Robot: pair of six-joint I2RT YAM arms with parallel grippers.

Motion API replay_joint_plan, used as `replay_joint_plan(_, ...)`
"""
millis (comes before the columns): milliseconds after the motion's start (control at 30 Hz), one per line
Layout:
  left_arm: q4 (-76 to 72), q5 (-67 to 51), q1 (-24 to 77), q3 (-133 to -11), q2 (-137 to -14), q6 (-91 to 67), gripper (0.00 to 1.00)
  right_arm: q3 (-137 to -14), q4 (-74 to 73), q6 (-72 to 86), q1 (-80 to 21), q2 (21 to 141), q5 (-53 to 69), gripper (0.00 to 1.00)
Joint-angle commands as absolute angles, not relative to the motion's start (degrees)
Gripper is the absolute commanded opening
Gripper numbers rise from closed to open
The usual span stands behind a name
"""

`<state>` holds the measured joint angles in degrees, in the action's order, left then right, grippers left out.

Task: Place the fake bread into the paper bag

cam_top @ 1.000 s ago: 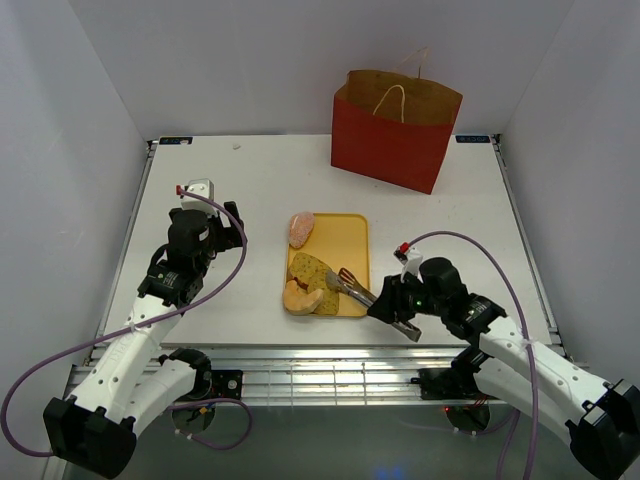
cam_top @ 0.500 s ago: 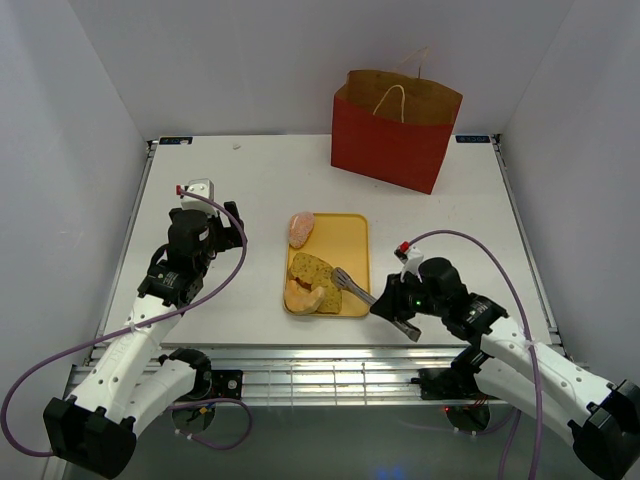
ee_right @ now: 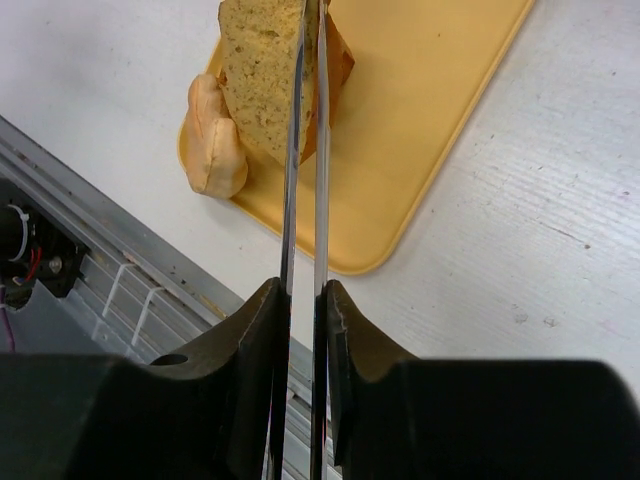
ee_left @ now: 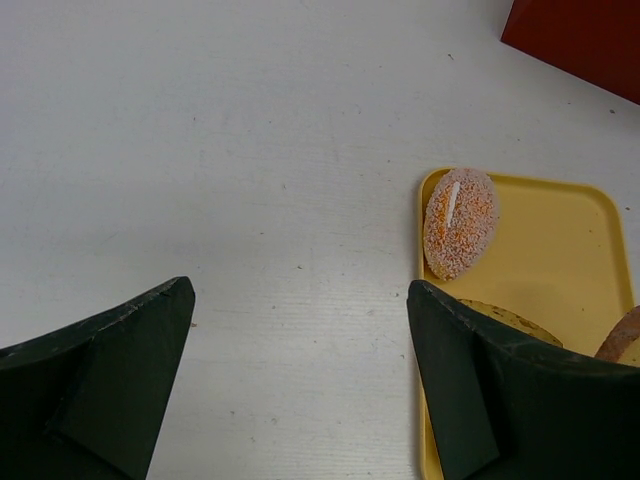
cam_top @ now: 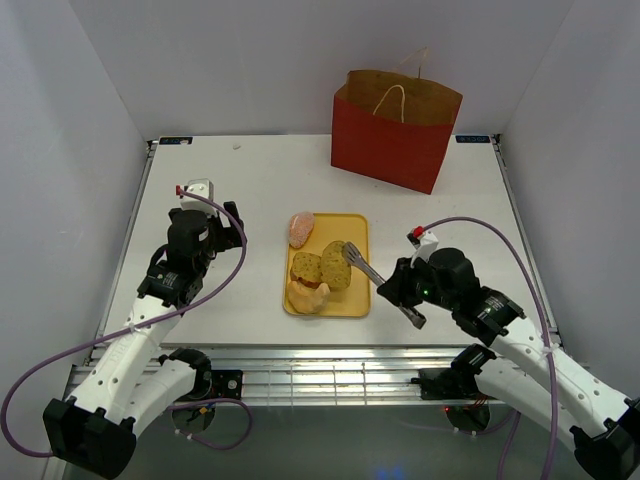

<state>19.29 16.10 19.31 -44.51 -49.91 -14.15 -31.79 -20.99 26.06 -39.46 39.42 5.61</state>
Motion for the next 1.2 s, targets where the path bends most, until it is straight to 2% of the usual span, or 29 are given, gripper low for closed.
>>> replay_joint_plan(0,19.2,16.9,19.6,-45.6,-48.4,-14.1,0.98,-35.9,-21.4,24.7,-39.6,38.0,1.4,0.08)
replay_joint_plan(467,19.2,16.3,19.6,-45.7,-48.0,-14.2,0.98,-47.4,-20.0,23.5,-39.6,40.4,-8.3,0.08)
replay_joint_plan(1167,19.1,15.5,19.6,-45.6,-48.2,-14.4,0.98,-89.5,-4.0,10.8,-39.2,74.6,-19.3,0.08)
